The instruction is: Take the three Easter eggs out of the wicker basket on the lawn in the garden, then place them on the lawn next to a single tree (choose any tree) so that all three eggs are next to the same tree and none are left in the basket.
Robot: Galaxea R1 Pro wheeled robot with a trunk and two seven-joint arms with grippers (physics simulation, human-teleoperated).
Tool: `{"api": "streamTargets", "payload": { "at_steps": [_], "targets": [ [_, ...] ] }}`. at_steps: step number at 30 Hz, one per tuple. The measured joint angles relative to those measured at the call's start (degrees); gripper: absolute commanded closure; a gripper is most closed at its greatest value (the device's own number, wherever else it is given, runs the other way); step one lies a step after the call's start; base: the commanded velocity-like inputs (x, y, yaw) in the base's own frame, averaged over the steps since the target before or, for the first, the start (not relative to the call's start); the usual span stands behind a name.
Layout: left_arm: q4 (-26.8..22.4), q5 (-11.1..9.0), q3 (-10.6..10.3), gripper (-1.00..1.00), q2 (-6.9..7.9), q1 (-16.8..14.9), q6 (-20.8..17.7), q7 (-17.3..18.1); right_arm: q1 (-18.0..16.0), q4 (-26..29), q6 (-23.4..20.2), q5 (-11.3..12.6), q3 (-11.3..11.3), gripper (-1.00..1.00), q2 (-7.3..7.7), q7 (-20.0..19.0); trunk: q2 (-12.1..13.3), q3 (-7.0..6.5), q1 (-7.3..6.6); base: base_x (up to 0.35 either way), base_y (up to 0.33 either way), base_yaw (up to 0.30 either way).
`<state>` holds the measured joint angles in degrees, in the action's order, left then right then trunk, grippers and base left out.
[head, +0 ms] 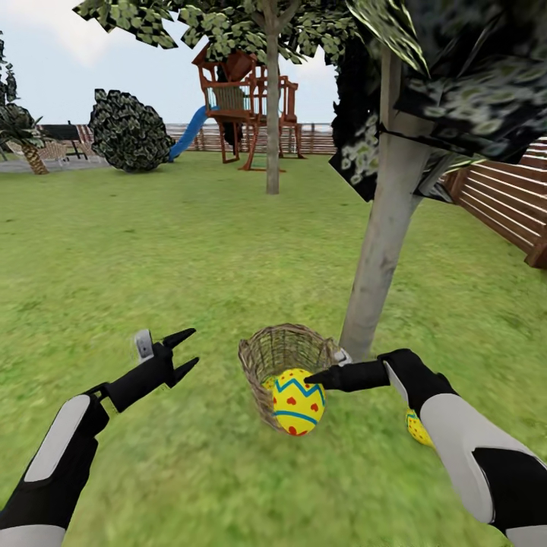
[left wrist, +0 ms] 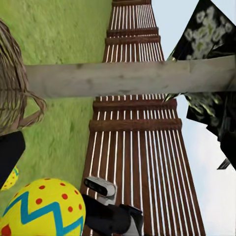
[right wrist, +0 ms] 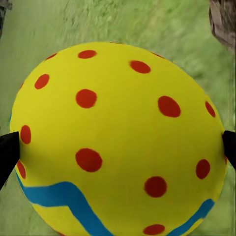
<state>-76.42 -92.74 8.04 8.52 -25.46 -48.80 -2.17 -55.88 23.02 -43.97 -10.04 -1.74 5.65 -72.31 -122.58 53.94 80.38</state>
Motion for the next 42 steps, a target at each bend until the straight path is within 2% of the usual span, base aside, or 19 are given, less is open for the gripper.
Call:
{"api": "streamTargets", "payload": {
  "at_steps": [7, 11, 15, 16, 18, 20, 23, 26, 27, 30, 34, 36, 42],
  "targets": [
    [0.1, -0.2, -0.1, -1.0, 0.0, 0.0, 0.0, 0.0, 0.0, 0.6, 0.0, -0.1, 0.0, 1.0, 3.16, 0.0, 0.0, -0.48, 0.0, 0.0, 0.0, -0.207],
    [0.2, -0.2, -0.2, -1.0, -0.01, 0.0, 0.0, 0.0, 0.0, 0.6, 0.2, -0.8, 0.0, 1.0, 3.85, 2.4, 0.0, -0.75, 0.0, 0.0, 0.0, -0.21],
    [0.3, 0.1, -0.5, -1.0, -0.8, 0.0, 0.1, -0.2, 0.0, 0.7, 0.7, -0.8, -0.1, 1.0, 6.4, 4.0, 0.0, -1.02, 0.0, 0.0, 0.0, -0.21],
    [0.3, 0.1, -0.5, -1.0, -0.86, 0.0, 0.1, -0.3, 0.0, 0.7, 1.2, -0.8, 0.0, 1.0, 7.54, 4.1, 0.0, -1.09, 0.0, 0.0, 0.0, -0.21],
    [0.3, 0.2, -0.4, -1.0, -0.81, 0.0, 0.1, -0.3, 0.0, 0.6, 1.8, -0.8, 0.0, 1.0, 8.64, 4.2, 0.0, -1.22, 0.0, 0.0, 0.0, -0.21],
    [0.3, 0.2, -0.5, -1.0, -0.97, 0.0, 0.1, -0.4, 0.0, 0.7, 4.1, -0.8, 0.0, 1.0, 9.85, 5.8, 0.0, -1.36, 0.0, 0.0, 0.0, -0.21],
    [0.4, 0.3, -0.6, -1.0, -1.04, 0.0, 0.1, -0.4, 0.0, 0.6, 6.8, -0.7, 0.0, 1.0, 10.03, 14.1, 0.0, -1.56, 0.0, 0.0, 0.0, -0.211],
    [0.5, 0.3, -0.9, -1.0, -1.24, 0.0, 0.1, -0.4, 0.0, 0.5, 7.2, -0.4, -0.1, 1.0, 9.89, 17.9, 0.0, -1.77, 0.0, 0.0, 0.0, -0.211],
    [0.5, 0.4, -1.6, -1.0, -1.54, 0.0, 0.2, -0.4, 0.0, 0.5, 7.2, -0.3, -0.1, 1.0, 9.82, 18.4, 0.0, -1.83, 0.0, 0.0, 0.0, -0.211],
    [0.6, 0.5, -5.4, -1.0, -2.35, 0.0, 0.3, -0.5, 0.0, 0.5, 7.3, -0.1, -0.1, 1.0, 9.93, 18.9, 0.0, -2.04, 0.0, 0.0, 0.0, -0.211],
    [0.6, 1.1, -6.5, -1.0, -3.14, 0.0, 0.3, -0.5, 0.0, 0.4, 7.3, -0.1, -0.1, 1.0, 10.05, 19.1, 0.0, -2.31, 0.0, 0.0, 0.0, -0.211],
    [0.6, 1.2, -7.9, -1.0, -3.57, 0.0, 0.2, -0.5, 0.0, 0.4, 7.3, -0.1, -0.1, 1.0, 10.1, 19.1, 0.0, -2.45, 0.0, 0.0, 0.0, -0.211],
    [0.6, 1.2, -8.4, -1.0, -3.72, 0.0, 0.1, -0.5, 0.0, 0.2, 7.3, -0.1, -0.2, 1.0, 10.19, 19.2, 0.0, -2.85, 0.0, 0.0, 0.0, -0.211]
  ]
}}
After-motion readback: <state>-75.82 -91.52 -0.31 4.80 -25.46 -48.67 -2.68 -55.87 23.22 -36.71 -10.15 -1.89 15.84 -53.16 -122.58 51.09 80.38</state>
